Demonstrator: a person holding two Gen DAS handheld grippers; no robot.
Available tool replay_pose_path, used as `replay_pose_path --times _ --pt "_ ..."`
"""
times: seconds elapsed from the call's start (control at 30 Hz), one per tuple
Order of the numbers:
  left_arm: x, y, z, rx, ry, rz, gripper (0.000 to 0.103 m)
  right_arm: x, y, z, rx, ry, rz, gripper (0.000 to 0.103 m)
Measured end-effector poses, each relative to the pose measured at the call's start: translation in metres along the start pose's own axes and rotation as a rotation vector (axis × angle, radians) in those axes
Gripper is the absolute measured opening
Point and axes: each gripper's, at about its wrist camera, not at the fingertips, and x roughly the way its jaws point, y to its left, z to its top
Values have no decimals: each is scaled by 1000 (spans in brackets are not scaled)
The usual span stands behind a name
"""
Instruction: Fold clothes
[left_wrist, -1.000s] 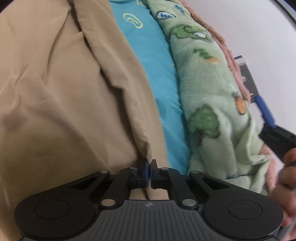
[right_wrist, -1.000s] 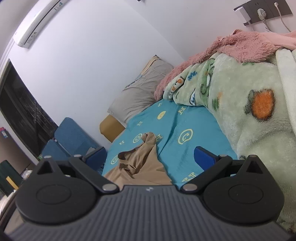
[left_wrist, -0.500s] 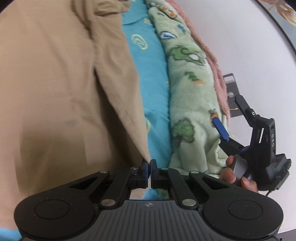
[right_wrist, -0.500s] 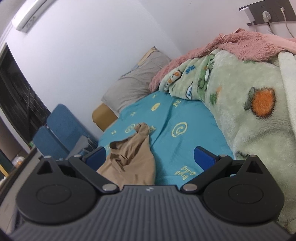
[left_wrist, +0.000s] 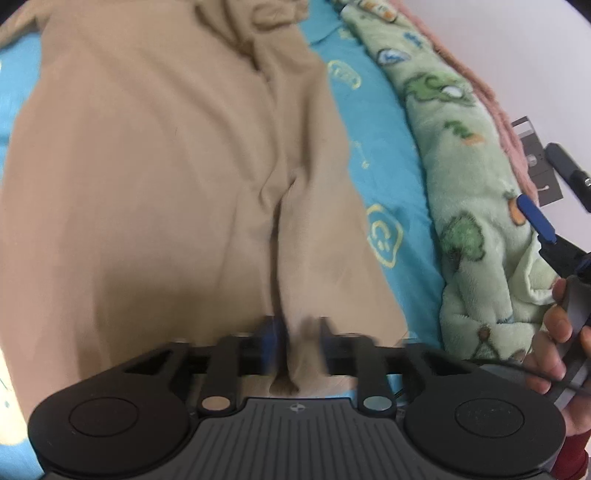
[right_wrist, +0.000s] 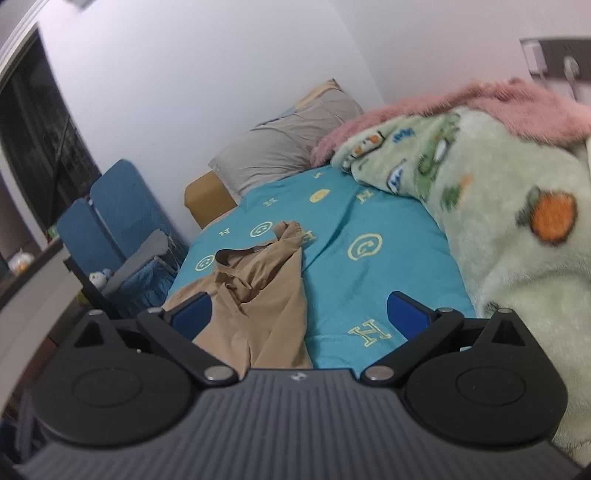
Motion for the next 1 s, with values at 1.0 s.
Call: replay_pose_path --times 1.0 --pt "76 64 202 -97 -551 662 75 137 -5 -32 -19 119 -98 103"
